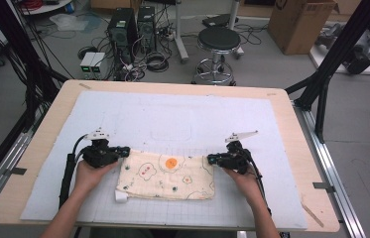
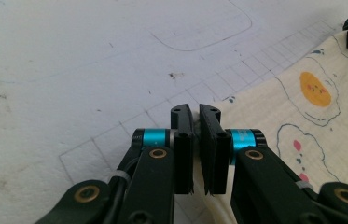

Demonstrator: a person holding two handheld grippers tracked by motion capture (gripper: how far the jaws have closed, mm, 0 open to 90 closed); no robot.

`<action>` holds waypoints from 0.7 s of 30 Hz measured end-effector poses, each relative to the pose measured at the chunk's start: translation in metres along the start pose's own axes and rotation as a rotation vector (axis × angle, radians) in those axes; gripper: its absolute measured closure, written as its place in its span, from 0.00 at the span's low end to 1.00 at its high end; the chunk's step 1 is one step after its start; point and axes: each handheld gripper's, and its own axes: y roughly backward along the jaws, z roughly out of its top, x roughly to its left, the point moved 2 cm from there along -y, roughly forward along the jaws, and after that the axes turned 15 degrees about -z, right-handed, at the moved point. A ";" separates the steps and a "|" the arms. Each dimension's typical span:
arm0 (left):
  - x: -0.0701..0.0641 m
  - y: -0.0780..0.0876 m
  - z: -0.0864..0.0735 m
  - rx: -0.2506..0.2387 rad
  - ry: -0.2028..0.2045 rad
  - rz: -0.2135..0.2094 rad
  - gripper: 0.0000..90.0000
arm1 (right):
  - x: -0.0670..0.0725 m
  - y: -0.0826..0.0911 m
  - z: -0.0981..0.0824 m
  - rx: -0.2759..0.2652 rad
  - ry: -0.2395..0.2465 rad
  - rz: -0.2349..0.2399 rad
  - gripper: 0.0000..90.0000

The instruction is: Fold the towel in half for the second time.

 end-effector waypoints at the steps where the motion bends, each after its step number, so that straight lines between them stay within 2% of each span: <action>1: 0.000 0.000 0.001 -0.003 -0.001 0.004 0.93 | -0.001 0.000 0.001 0.009 -0.006 0.002 0.93; 5: 0.003 -0.001 0.007 -0.007 -0.003 0.015 0.93 | -0.005 0.002 0.007 -0.013 -0.020 -0.006 0.93; 7: 0.004 -0.003 0.012 -0.014 -0.009 0.035 0.93 | -0.007 0.002 0.011 -0.017 -0.021 -0.019 0.93; 10: 0.009 -0.005 0.018 -0.041 0.004 0.051 0.93 | -0.010 0.002 0.018 -0.018 -0.026 -0.035 0.93; 12: 0.013 -0.008 0.023 -0.035 0.011 0.063 0.93 | -0.013 0.002 0.023 -0.021 -0.037 -0.038 0.93; 15: 0.019 -0.010 0.032 -0.040 0.009 0.075 0.93 | -0.016 0.000 0.033 -0.021 -0.023 -0.061 0.93; 21: 0.029 -0.014 0.055 -0.037 -0.002 0.114 0.93 | -0.031 -0.006 0.055 -0.033 -0.070 -0.067 0.93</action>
